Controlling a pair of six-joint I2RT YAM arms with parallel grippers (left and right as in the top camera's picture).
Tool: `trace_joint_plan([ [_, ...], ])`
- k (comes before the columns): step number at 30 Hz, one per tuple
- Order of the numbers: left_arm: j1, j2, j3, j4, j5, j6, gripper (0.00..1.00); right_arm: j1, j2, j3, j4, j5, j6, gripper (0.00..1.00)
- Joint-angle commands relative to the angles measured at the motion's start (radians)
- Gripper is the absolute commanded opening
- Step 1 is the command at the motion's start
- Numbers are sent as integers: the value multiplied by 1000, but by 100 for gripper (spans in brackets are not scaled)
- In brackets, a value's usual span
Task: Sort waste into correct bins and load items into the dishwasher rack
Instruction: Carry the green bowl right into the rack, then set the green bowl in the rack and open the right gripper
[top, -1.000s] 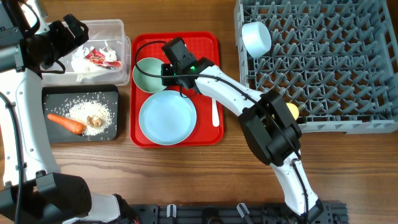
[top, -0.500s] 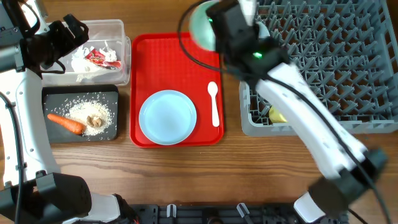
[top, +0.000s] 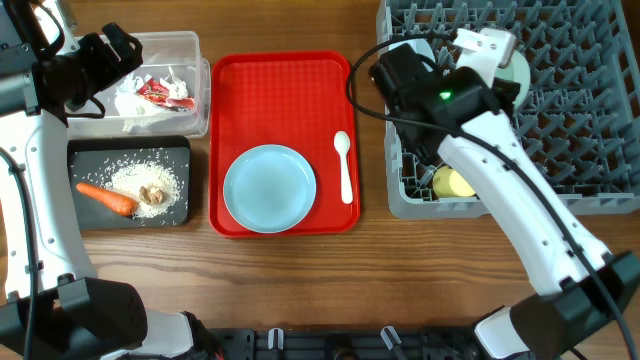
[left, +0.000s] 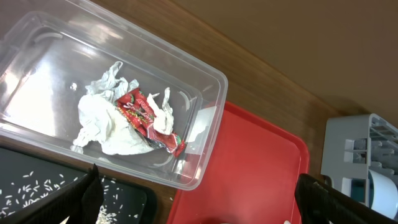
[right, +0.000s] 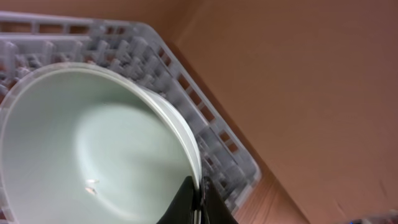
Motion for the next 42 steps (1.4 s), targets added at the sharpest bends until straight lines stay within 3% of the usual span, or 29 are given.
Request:
trace_joint_plan([
  [1, 2, 1, 6, 2, -6, 5, 100, 2, 80, -90, 192, 45, -331, 4],
  [4, 2, 1, 6, 2, -6, 5, 100, 3, 137, -127, 330, 72, -583, 4],
  [8, 2, 1, 6, 2, -6, 5, 100, 10, 185, -129, 348, 101, -679, 4],
  [11, 2, 1, 6, 2, -6, 5, 100, 11, 201, -129, 353, 3, -756, 4],
  [20, 2, 1, 6, 2, -6, 5, 100, 23, 208, -129, 394, -73, -801, 4],
  [32, 2, 1, 6, 2, -6, 5, 100, 24, 208, -129, 398, 22, -838, 4],
  [38, 2, 1, 6, 2, -6, 6, 100, 13, 208, -132, 422, -43, -835, 4],
  [42, 2, 1, 6, 2, -6, 6, 100, 5, 208, -177, 497, -43, -874, 4],
])
